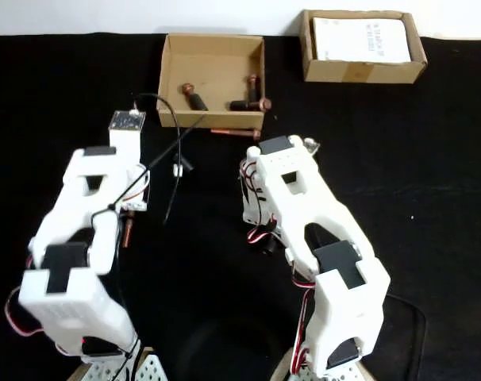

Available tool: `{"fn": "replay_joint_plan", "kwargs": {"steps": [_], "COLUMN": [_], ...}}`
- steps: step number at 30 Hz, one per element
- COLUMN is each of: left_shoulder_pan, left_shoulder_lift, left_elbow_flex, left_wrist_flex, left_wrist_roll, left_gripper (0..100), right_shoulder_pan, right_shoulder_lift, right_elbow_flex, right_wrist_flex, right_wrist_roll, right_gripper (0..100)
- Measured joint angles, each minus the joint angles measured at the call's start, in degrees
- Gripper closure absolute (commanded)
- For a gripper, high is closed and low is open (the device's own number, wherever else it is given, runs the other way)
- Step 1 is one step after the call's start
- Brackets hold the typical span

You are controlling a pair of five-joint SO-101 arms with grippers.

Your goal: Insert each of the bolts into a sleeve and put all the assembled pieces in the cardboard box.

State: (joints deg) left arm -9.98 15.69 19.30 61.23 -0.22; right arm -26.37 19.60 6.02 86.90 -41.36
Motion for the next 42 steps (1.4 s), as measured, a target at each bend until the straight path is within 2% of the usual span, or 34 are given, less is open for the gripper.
{"fn": "replay_joint_plan", "kwargs": {"steps": [6, 14, 18, 22, 31, 36, 42], "left_shoulder_pan": [0.35, 0.35, 0.26, 0.18, 0.18, 2.9, 11.52], "left_shoulder_lift": [9.67, 11.16, 7.74, -4.4, -45.01, -60.48, -63.82], "left_elbow_flex": [-12.84, -14.95, -14.68, -10.73, 8.53, 13.89, 12.31], "left_wrist_flex": [10.64, 11.52, 11.52, 11.34, 8.26, 6.86, 8.09], "left_wrist_roll": [0.0, 0.09, 0.09, 0.0, 0.0, -3.25, -3.78], "left_gripper": [99, 99, 99, 99, 99, 99, 99], "right_shoulder_pan": [0.0, 0.0, 0.0, 0.0, 0.0, 0.0, -4.13], "right_shoulder_lift": [0.0, 0.0, -2.29, -10.81, -35.08, -53.45, -74.29], "right_elbow_flex": [0.0, -1.58, -4.66, -5.27, 1.23, 12.48, 38.24], "right_wrist_flex": [0.0, 2.73, 5.71, 7.65, 9.41, -0.97, -27.25], "right_wrist_roll": [0.0, 0.44, 5.54, 12.22, 30.24, 33.58, 34.02], "right_gripper": [99.1, 99.1, 99.1, 99.1, 99.1, 99.1, 99.1]}}
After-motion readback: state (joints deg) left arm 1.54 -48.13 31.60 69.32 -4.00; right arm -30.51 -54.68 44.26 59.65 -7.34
